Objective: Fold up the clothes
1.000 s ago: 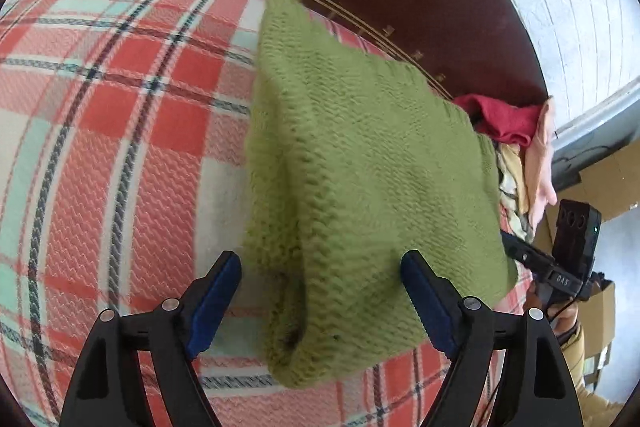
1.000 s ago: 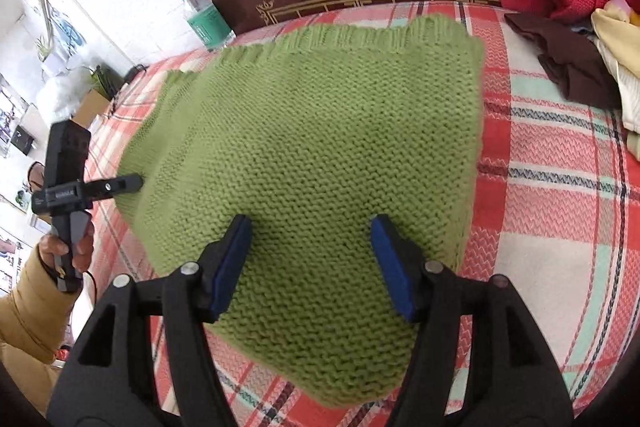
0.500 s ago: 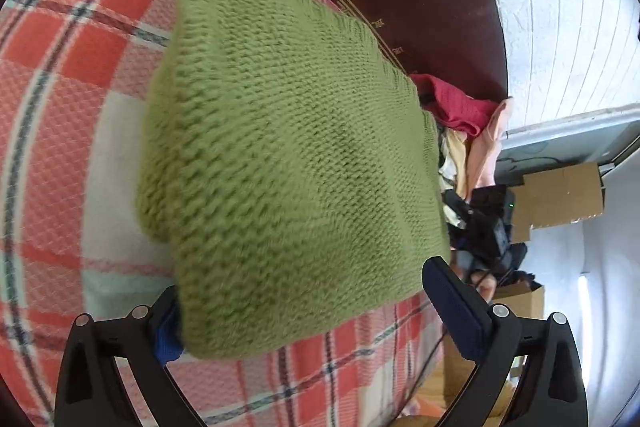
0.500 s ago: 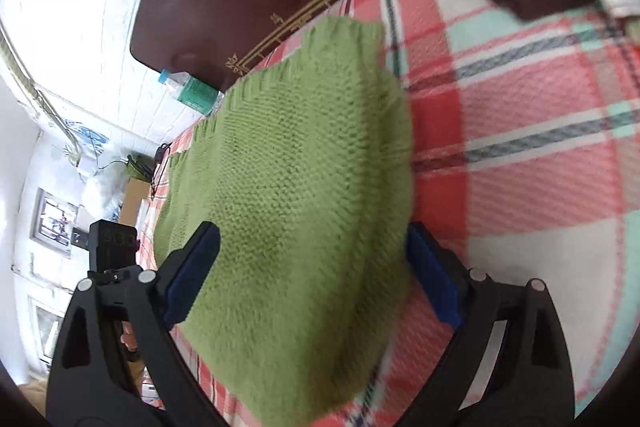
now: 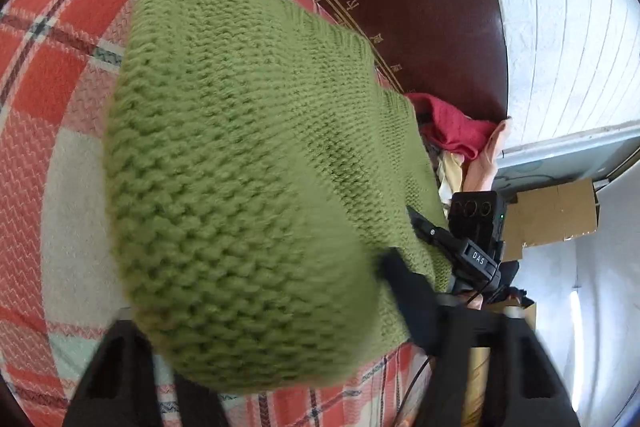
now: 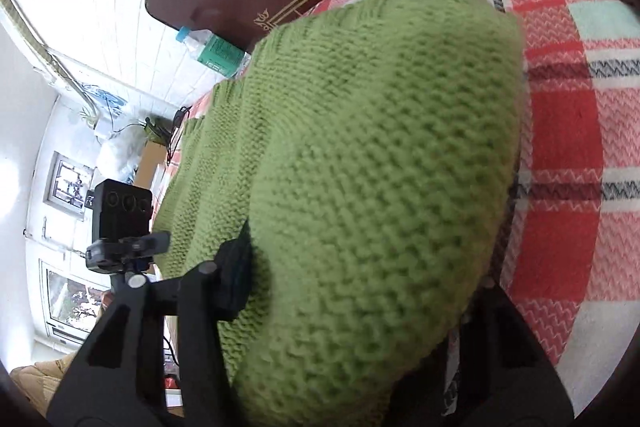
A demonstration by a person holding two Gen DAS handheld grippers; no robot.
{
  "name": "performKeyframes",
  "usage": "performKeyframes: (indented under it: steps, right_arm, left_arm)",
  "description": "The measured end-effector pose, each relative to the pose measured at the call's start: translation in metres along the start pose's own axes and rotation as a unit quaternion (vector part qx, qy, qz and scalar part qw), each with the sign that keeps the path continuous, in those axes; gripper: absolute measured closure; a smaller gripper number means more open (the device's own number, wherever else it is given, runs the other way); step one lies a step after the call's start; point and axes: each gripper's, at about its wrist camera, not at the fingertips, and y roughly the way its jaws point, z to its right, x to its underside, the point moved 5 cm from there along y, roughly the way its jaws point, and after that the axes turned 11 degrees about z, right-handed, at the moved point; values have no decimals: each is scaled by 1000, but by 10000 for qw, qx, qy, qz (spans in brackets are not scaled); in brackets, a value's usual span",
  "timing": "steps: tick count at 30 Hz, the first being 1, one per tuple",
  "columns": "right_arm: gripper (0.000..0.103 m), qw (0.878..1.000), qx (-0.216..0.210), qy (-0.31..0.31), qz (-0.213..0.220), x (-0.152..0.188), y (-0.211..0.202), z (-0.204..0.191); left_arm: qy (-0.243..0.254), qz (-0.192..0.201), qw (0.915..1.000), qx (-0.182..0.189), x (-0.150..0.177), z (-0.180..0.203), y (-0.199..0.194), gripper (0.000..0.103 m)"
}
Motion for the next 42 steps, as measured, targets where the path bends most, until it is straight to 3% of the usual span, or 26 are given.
performKeyframes:
  steps: [7, 15, 24, 32, 37, 42]
  right_arm:
    - [63, 9976, -592, 92, 336, -2, -22, -41]
    - [63, 9877, -1458, -170, 546, 3, -27, -136]
    - [63, 9781, -2073, -175, -1, 41, 55, -244]
    - [63, 9671, -2501, -256, -376, 79, 135, -338]
    - [64, 9597, -2779, -76, -415, 98, 182, -372]
    - [63, 9649, -2538, -158, -657, 137, 229, -372]
  left_arm:
    - [-40, 232, 9996, 181, -12, 11, -20, 60]
    - [386, 982, 9935, 427, -47, 48, -123, 67]
    - [383, 1775, 9834, -48, -51, 12, -260, 67]
    - [249, 2629, 9624, -632, -69, -43, -384, 67]
    - [212, 3090, 9462, -941, -78, -75, -447, 67]
    - [133, 3371, 9341, -1171, -61, -123, -482, 67]
